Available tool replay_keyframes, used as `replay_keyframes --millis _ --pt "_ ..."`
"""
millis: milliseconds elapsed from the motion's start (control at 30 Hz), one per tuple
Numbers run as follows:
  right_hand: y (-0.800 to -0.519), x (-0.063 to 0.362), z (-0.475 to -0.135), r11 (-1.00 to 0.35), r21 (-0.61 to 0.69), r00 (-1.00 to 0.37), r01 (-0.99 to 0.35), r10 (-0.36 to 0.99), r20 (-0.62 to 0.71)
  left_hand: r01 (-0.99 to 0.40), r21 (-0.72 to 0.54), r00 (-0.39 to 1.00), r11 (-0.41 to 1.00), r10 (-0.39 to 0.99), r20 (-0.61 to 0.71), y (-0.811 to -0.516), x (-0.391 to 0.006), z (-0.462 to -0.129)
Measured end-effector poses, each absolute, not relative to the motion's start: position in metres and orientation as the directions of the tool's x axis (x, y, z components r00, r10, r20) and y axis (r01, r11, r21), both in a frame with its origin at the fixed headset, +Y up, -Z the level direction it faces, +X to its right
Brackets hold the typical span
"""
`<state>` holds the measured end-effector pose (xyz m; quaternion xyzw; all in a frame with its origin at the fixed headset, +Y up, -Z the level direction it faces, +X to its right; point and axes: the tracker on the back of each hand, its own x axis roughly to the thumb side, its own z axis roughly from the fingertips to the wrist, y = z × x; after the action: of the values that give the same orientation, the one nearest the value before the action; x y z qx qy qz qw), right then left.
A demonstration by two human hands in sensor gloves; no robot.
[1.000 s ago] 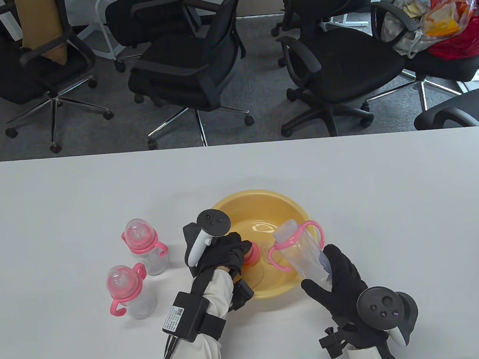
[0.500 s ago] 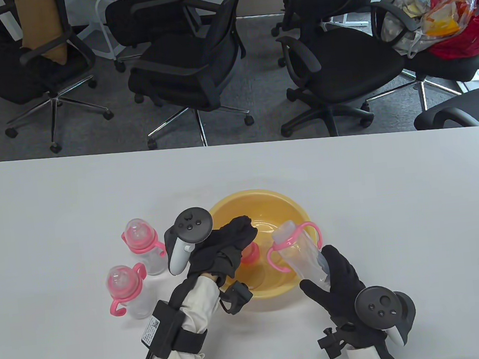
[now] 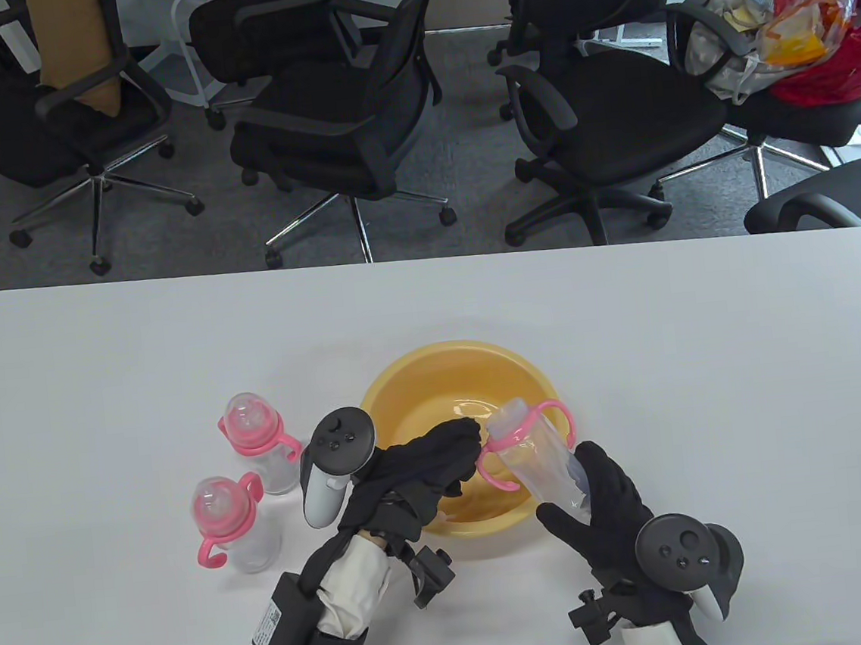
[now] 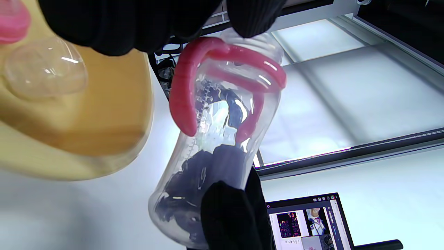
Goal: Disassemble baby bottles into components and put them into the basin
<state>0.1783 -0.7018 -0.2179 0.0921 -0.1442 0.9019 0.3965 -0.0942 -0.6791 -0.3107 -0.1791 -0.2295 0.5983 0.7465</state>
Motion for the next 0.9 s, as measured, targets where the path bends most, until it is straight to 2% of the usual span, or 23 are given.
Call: replay_keyframes --millis 400,900 --pt "-0.703 0.174 -0.219 -0.666 -0.165 -0.681 -0.727 0.672 0.291 -0.785 -0.521 0.273 0.335 0.942 0.194 -0.688 -0.093 -0.305" --pt "-0.704 0.172 -0.22 -0.679 -0.142 -0.686 -0.72 0.667 0.289 -0.875 -0.378 0.247 0.303 0.95 0.19 -0.688 -0.109 -0.306"
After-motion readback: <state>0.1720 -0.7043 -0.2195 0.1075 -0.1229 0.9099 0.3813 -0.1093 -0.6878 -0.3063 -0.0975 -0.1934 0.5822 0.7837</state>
